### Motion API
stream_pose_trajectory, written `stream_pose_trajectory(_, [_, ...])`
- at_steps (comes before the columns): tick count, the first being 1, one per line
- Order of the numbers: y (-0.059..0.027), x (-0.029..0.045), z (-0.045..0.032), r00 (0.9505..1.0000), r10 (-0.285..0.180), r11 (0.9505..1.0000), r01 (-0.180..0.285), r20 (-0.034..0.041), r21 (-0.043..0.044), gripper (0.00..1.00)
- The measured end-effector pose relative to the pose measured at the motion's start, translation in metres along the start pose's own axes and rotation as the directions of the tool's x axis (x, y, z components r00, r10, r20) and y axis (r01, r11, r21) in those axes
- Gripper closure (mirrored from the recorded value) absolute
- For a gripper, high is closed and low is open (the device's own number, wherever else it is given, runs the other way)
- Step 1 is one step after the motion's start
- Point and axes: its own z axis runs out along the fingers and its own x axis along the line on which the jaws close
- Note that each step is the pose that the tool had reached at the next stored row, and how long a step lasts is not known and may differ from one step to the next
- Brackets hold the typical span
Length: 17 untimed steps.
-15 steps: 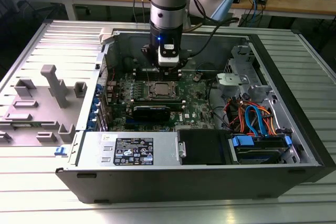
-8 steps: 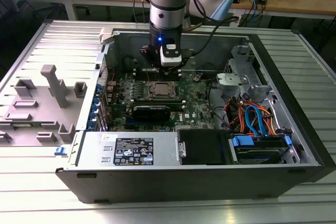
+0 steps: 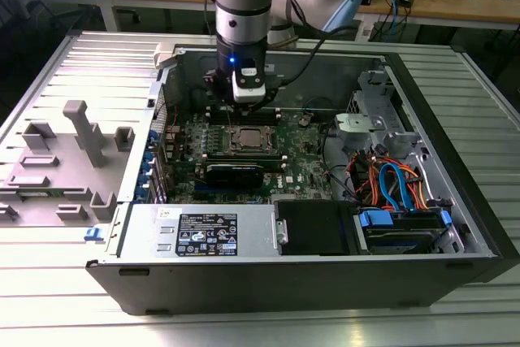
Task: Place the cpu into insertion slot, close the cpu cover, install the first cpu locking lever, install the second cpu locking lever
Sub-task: 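Install the first cpu locking lever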
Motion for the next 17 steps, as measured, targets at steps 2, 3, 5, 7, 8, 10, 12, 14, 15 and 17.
stream_pose_trajectory(2, [-0.0033,0.0082,0.0001,1.0000,-0.001,1.0000,0.001,0.0000,0.0000,0.89])
stream_pose_trajectory(3, [-0.0044,0.0110,0.0001,1.0000,-0.001,1.0000,0.001,0.0000,0.0000,0.89])
stream_pose_trajectory(5, [-0.0065,0.0162,0.0001,1.0000,-0.002,1.0000,0.002,0.0000,0.0000,0.89])
stream_pose_trajectory(7, [-0.0082,0.0205,0.0002,1.0000,-0.007,1.0000,0.007,0.0000,0.0000,0.89])
stream_pose_trajectory(8, [-0.0084,0.0211,0.0003,0.9999,-0.016,0.9999,0.016,-0.0001,0.0001,0.89])
stream_pose_trajectory(10, [-0.0085,0.0212,0.0002,0.9993,-0.038,0.9993,0.038,-0.0005,0.0005,0.89])
stream_pose_trajectory(12, [-0.0086,0.0214,0.0002,0.9978,-0.066,0.9978,0.066,-0.0010,0.0011,0.89])
stream_pose_trajectory(14, [-0.0086,0.0214,0.0001,0.9956,-0.094,0.9956,0.094,-0.0015,0.0016,0.89])
stream_pose_trajectory(15, [-0.0090,0.0223,0.0003,0.9953,-0.097,0.9953,0.097,-0.0014,0.0012,0.89])
stream_pose_trajectory(17, [-0.0090,0.0225,0.0003,0.9953,-0.097,0.9953,0.097,-0.0012,0.0012,0.89])
